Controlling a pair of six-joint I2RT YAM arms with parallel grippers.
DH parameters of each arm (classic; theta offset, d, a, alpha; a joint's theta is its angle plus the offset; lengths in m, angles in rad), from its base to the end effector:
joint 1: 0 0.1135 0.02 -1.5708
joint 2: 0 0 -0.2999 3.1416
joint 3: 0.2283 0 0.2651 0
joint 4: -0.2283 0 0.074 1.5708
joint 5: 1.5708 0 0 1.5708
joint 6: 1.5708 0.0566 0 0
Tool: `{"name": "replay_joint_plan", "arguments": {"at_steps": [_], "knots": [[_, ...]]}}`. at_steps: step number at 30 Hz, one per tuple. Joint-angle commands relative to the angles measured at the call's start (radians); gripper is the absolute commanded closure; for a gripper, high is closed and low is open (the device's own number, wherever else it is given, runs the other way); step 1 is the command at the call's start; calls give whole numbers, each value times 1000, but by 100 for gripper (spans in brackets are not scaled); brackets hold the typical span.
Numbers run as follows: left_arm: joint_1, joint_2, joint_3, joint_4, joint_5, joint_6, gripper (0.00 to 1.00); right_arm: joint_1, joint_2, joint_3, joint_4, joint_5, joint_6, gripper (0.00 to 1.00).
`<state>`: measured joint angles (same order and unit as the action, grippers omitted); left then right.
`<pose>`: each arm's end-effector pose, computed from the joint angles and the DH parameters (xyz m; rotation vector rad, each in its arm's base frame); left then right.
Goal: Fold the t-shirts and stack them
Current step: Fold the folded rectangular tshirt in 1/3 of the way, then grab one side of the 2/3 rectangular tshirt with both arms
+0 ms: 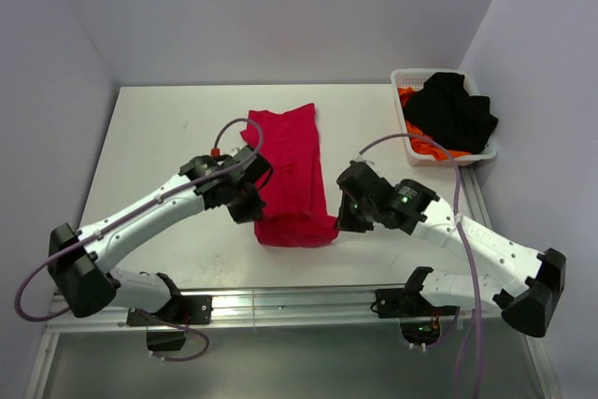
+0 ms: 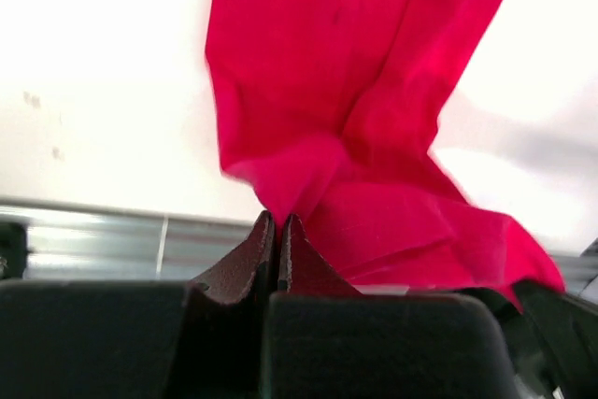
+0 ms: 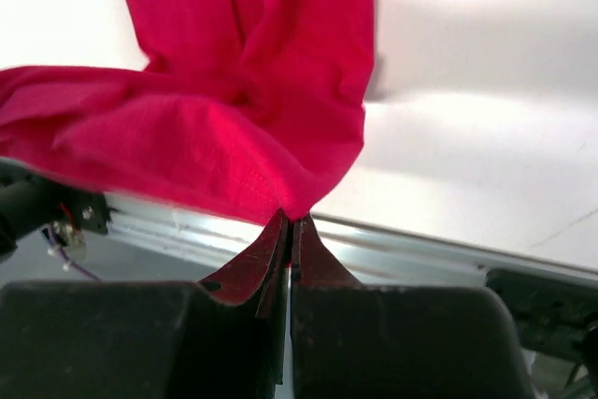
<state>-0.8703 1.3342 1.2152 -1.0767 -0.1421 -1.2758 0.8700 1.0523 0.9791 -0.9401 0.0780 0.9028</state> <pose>0.1743 -0.1943 0.3130 -0.6041 2.7500 -0.3738 0.1338 0.1518 0.3043 0.0739 2.6804 0.5284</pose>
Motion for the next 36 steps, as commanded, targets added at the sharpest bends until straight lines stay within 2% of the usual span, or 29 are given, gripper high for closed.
{"name": "replay_joint_plan", "arguments": {"at_steps": [1, 13, 17, 19, 20, 21, 22, 23, 24, 25, 28, 30, 32, 33, 35, 36], "knots": [[65, 63, 91, 24, 10, 153, 100, -78, 72, 99, 38, -41, -151, 100], [247, 235, 205, 63, 61, 314, 100, -216, 392, 351, 78, -101, -301, 100], [342, 328, 225, 113, 104, 383, 99, -244, 517, 427, 96, -106, -321, 100], [385, 384, 259, 174, 133, 446, 64, -262, 628, 510, 93, -90, -334, 100], [431, 466, 285, 184, 133, 467, 41, -270, 674, 553, 78, -80, -338, 79], [453, 515, 325, 173, 160, 504, 1, -279, 727, 610, 51, -80, -340, 63], [473, 564, 430, 138, 171, 521, 1, -304, 823, 732, -4, -57, -341, 44], [506, 653, 496, 109, 174, 535, 1, -315, 869, 804, -44, -43, -340, 8], [516, 687, 565, 81, 162, 546, 1, -324, 909, 878, -110, -31, -338, 0], [524, 715, 693, 61, 167, 547, 1, -342, 966, 1012, -139, -23, -337, 0], [562, 769, 875, -15, 202, 527, 0, -370, 1034, 1240, -241, -29, -332, 0], [586, 755, 906, -37, 214, 524, 1, -391, 1035, 1288, -272, -29, -326, 0], [593, 708, 874, -48, 208, 526, 0, -397, 967, 1209, -261, -37, -328, 0], [593, 686, 851, -60, 202, 526, 1, -397, 927, 1066, -202, -47, -323, 0], [591, 575, 692, -28, 184, 520, 1, -396, 766, 878, -114, -88, -309, 0], [590, 525, 537, 28, 187, 504, 1, -396, 655, 692, -15, -113, -291, 0]]}}
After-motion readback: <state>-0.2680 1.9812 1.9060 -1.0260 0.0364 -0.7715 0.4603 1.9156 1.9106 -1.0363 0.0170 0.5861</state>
